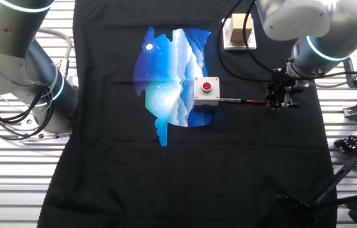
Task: Place the brush on the pen rack
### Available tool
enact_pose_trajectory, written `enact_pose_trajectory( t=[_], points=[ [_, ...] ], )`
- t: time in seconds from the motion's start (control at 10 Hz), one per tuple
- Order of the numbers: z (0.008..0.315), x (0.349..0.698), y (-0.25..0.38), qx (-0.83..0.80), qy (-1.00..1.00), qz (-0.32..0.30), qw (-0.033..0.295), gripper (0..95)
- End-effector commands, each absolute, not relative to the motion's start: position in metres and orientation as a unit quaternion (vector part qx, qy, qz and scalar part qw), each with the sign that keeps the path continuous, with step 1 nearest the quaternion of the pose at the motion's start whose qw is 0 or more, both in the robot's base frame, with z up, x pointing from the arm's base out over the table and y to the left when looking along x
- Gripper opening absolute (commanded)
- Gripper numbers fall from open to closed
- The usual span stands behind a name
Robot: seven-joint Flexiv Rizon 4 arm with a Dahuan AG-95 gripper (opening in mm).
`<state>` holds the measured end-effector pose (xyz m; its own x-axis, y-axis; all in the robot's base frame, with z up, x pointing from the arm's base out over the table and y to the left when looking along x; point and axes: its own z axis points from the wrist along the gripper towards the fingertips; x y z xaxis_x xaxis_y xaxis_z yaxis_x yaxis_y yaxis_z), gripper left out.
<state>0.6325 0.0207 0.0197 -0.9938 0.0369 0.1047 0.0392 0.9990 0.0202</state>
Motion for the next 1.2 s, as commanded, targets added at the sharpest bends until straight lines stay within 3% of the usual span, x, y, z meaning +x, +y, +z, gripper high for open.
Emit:
enact_pose_trajectory(
  t=[0.1,1.2],
  points=[
    [0.0194,0.6327,0.0209,-0.02,-0.998,-0.012,0.051,19.0],
    [0.0139,0.6283,0.0204,-0.024,-0.999,-0.015,0.046,19.0]
  ],
)
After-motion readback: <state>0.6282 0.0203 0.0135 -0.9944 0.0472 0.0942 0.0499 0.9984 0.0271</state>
